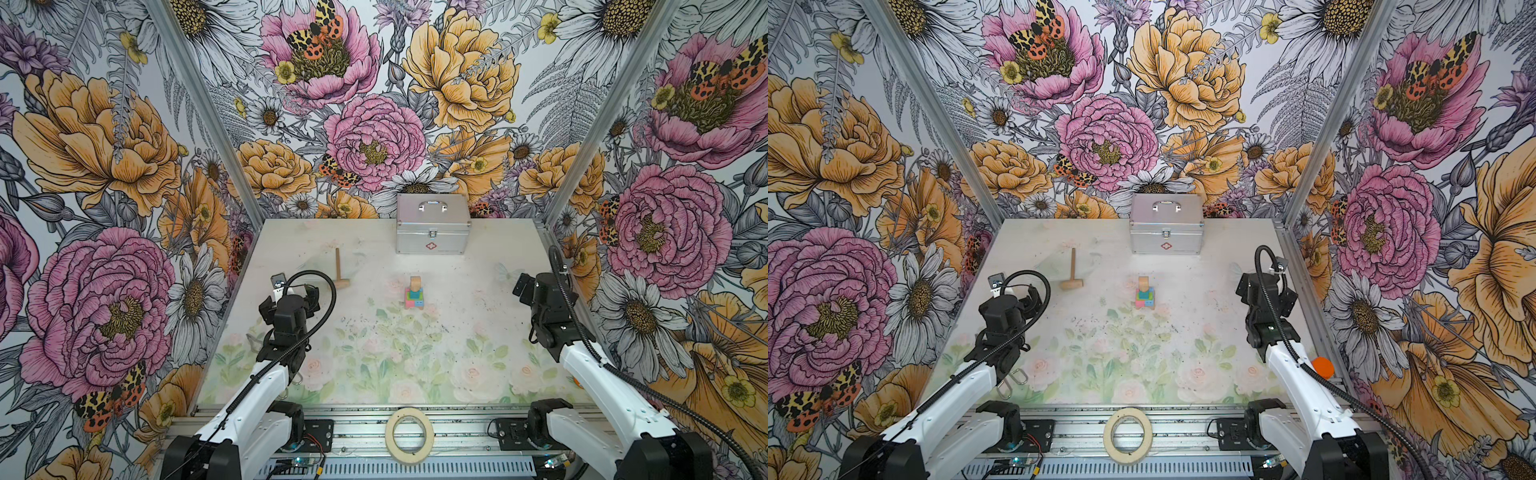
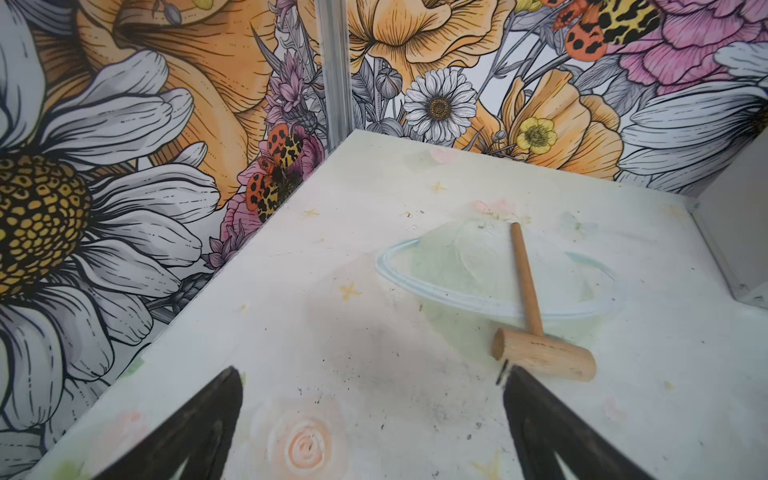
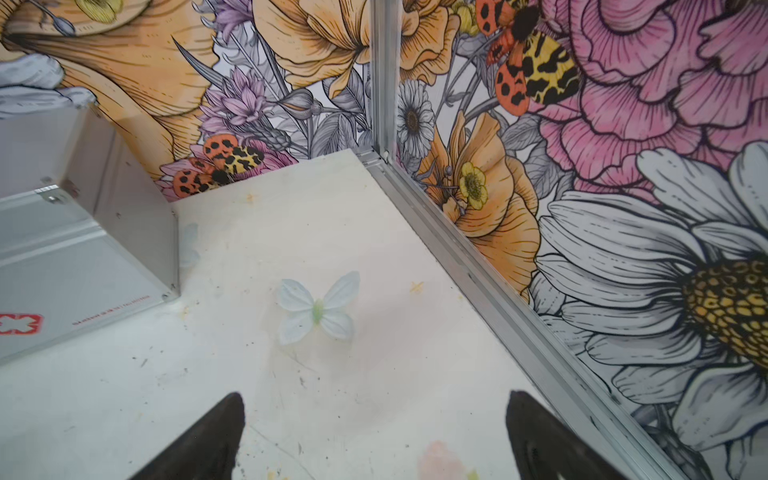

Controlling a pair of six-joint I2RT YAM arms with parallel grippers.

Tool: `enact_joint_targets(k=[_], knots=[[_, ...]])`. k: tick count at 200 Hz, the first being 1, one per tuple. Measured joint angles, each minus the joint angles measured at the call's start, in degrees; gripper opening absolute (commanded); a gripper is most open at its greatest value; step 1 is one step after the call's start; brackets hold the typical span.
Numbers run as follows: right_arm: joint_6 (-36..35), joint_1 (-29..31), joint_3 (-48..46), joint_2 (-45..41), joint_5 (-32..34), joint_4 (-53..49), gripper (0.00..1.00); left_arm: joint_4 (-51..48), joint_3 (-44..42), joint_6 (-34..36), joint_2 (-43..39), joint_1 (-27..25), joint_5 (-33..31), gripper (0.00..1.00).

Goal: Build the wood block tower

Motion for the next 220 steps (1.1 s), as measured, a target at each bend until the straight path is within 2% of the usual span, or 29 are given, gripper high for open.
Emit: enact_joint_targets(k=[40,70,109,140,151,186,220], knots=[[-6.1,0.0,-12.22,2.71,0.55,20.33,1.0,15.28,-5.22,2.91,6.67,3.04,1.16,0.99],[-9.55,0.0,-12.83,11.85,-0.68,32.76,1.0,24.87,-5.14,4.11,15.61,4.22,3.63,0.99],[-12.79,0.04,-13.0,23.76,-0.98,46.4,1.0,36.52,-5.14,5.4,23.28,5.9,8.33,0.99],[-14.08,0.04,-12.92,28.61,-1.53,50.99,1.0,50.88,-5.27,5.77,34.84,7.08,12.81,0.99],[-14.25,0.04,-12.92,28.79,-1.75,51.71,1.0,51.95,-5.7,6.19,37.05,7.08,14.49,0.99],[-14.88,0.04,-13.66,28.79,-3.08,56.96,1.0,54.95,-5.84,7.34,36.92,7.04,18.71,0.99],[-15.58,-0.11,-14.12,28.79,-5.6,58.21,1.0,52.0,-3.04,8.2,36.87,7.15,22.6,0.99]])
